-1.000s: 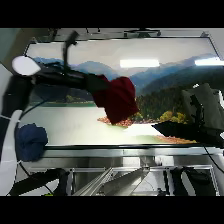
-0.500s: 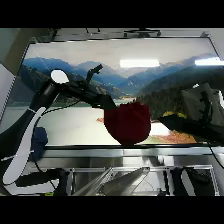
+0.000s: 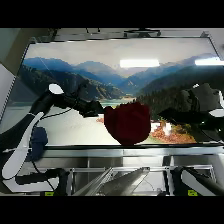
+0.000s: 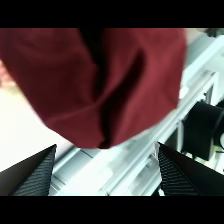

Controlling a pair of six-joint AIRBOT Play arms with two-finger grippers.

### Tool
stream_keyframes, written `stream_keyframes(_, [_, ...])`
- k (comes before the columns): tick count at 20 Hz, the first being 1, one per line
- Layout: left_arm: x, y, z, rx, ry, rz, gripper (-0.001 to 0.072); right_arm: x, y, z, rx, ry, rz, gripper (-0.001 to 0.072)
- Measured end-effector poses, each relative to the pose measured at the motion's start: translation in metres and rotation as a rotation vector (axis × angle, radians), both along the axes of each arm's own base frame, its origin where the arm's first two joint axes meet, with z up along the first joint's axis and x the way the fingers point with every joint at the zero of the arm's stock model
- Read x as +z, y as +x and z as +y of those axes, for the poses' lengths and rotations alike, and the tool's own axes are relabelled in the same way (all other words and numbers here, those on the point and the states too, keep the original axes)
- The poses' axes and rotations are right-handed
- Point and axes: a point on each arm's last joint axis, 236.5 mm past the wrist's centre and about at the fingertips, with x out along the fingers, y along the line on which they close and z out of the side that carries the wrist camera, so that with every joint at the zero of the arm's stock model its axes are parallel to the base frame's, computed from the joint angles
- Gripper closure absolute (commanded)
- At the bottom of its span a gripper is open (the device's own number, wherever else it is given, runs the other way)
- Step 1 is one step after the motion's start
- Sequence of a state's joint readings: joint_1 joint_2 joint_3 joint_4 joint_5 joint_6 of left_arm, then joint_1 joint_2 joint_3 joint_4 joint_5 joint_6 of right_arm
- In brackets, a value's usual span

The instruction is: Fold the shirts.

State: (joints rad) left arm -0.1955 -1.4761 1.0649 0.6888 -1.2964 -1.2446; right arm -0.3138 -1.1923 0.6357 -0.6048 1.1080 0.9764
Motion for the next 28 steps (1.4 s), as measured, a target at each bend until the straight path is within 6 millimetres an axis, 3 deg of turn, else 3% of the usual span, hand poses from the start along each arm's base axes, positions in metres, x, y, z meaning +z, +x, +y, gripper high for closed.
stream_keyframes(1, [-0.014,-0.002,0.001,0.014,0.009,0.019,0.0015,-0.011,0.008,0.002,0.016,0.003,0.021,0.0161])
stream_keyframes(2, [-0.025,-0.002,0.001,0.018,0.018,0.030,0.0015,-0.021,0.016,0.006,0.039,0.003,0.037,0.0278])
stream_keyframes(7, [-0.061,0.004,-0.016,-0.013,0.040,0.049,0.0017,-0.048,0.056,0.031,0.125,-0.016,0.047,0.0278])
stream_keyframes(8, [-0.064,0.007,-0.020,-0.023,0.041,0.049,0.0098,-0.051,0.063,0.035,0.139,-0.018,0.045,0.0278])
stream_keyframes(10, [-0.068,0.014,-0.027,-0.041,0.039,0.045,0.0521,-0.056,0.074,0.043,0.157,-0.018,0.040,0.0280])
stream_keyframes(11, [-0.069,0.016,-0.030,-0.054,0.035,0.047,0.0679,-0.057,0.078,0.046,0.163,-0.014,0.042,0.0351])
stream_keyframes(12, [-0.068,0.019,-0.032,-0.066,0.031,0.044,0.0707,-0.059,0.080,0.049,0.168,-0.016,0.041,0.0481])
stream_keyframes(13, [-0.067,0.022,-0.034,-0.074,0.027,0.042,0.0707,-0.063,0.081,0.050,0.175,-0.024,0.042,0.0544])
stream_keyframes(14, [-0.064,0.025,-0.036,-0.081,0.023,0.035,0.0708,-0.064,0.082,0.051,0.181,-0.029,0.042,0.0672])
stream_keyframes(18, [-0.043,0.041,-0.044,-0.111,-0.005,-0.015,0.0709,-0.057,0.079,0.059,0.226,-0.014,0.029,0.0696])
stream_keyframes(20, [-0.018,0.050,-0.046,-0.139,-0.032,-0.049,0.0709,-0.031,0.085,0.057,0.238,-0.011,-0.028,0.0696])
stream_keyframes(22, [0.022,0.063,-0.044,-0.150,-0.058,-0.112,0.0709,0.019,0.102,0.046,0.226,-0.022,-0.140,0.0696])
stream_keyframes(25, [0.102,0.084,-0.026,-0.135,-0.088,-0.273,0.0709,0.132,0.121,0.018,0.160,-0.074,-0.382,0.0696])
stream_keyframes(28, [0.185,0.088,0.003,-0.094,-0.094,-0.460,0.0708,0.249,0.108,-0.011,0.048,-0.149,-0.627,0.0696])
